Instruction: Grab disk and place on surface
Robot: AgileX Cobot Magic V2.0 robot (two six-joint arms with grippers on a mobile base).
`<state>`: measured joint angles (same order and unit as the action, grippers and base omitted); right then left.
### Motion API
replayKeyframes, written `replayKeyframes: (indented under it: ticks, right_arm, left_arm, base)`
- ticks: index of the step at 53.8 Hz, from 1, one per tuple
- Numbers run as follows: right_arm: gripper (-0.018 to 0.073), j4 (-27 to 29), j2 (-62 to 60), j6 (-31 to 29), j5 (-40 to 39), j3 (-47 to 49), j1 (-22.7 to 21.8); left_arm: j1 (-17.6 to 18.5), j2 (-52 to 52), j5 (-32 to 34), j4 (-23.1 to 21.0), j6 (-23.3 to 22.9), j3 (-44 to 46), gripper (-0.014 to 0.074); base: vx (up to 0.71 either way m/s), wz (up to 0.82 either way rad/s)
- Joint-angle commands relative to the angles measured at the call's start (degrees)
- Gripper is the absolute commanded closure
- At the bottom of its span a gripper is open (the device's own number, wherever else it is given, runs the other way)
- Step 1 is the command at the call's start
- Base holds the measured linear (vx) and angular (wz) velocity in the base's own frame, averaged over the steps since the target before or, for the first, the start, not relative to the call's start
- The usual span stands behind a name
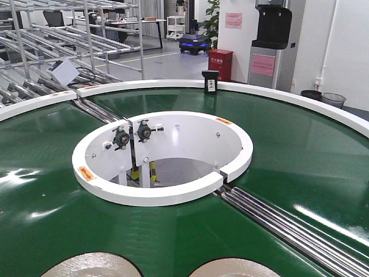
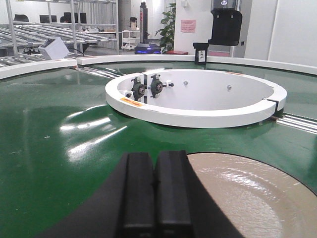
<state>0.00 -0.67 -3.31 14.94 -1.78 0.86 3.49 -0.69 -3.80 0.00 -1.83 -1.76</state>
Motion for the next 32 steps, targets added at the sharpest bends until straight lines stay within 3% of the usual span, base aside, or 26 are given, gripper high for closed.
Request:
replayKeyframes:
  ticks: [1, 32]
  right_arm:
    - [0.0567, -0.34, -0.47, 0.0, -4.72, -0.36, -0.3]
    - [0.0567, -2.37, -0.47, -2.81, -5.03, -0.36, -0.3]
  left_arm:
    - [-0.01, -0.02, 4.6, 0.0, -0.57, 1.46, 0.0604]
    - [-0.01, -0.02, 4.61, 0.0, -0.08, 1.46, 0.0604]
  base:
    - [0.0, 0.0]
    - [0.0, 0.0]
